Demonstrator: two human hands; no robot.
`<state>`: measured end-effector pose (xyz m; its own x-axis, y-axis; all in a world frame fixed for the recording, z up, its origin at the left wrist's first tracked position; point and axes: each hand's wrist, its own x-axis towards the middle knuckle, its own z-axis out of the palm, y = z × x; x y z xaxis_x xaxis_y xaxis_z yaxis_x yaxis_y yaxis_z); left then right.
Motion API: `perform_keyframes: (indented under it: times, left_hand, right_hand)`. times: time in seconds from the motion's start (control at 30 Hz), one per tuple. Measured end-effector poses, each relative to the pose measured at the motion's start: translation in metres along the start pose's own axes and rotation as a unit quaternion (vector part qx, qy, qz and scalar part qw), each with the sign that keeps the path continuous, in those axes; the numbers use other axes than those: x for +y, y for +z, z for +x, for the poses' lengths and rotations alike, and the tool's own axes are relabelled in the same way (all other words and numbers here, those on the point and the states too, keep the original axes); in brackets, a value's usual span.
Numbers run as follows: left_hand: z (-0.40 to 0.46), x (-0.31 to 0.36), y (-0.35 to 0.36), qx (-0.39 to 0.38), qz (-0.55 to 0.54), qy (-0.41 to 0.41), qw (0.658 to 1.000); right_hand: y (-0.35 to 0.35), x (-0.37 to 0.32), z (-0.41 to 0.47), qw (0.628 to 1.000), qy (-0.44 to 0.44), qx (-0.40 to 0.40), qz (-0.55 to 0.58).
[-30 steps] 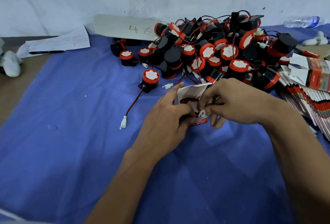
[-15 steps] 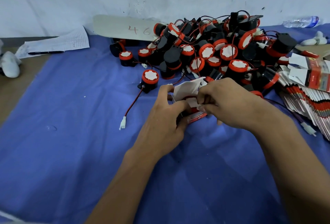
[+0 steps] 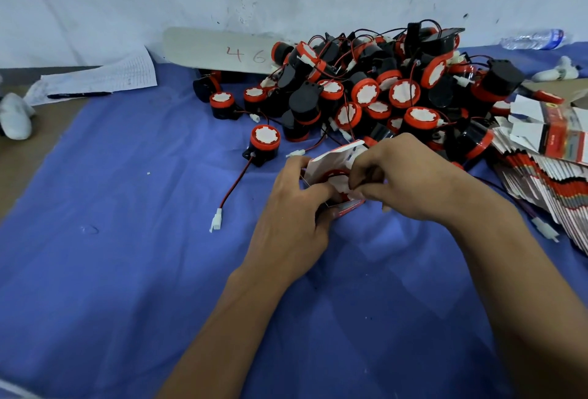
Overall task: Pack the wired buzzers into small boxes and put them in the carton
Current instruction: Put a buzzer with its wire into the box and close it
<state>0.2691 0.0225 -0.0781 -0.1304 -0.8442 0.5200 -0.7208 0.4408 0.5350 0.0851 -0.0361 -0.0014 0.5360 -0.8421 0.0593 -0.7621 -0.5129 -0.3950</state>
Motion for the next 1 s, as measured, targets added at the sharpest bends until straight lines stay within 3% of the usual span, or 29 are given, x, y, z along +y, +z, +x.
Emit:
perform_keyframes:
  times: [0.3,0.53,0.63,1.0]
  left_hand:
    - [0.003,-0.010,0.001,-0.007,-0.038,0.029,0.999]
    - [0.000,-0.008,0.007,0.038,-0.101,-0.029,0.994]
    - [0.001,-0.008,0.006,0.037,-0.122,-0.036,0.991]
    - [0.001,-0.009,0.007,0.025,-0.066,-0.019,0.997]
  right_hand:
    - [0.008,0.003,-0.001,0.998,-0.009,0.027,0.054]
    - [0.012,-0.012,-0.002,0.998,-0.063,-0.007,0.021]
    - [0.015,-0.011,-0.002,0.998,-0.066,0.024,0.002]
    - [0.014,-0.006,-0.006,0.995,-0.087,0.046,-0.026]
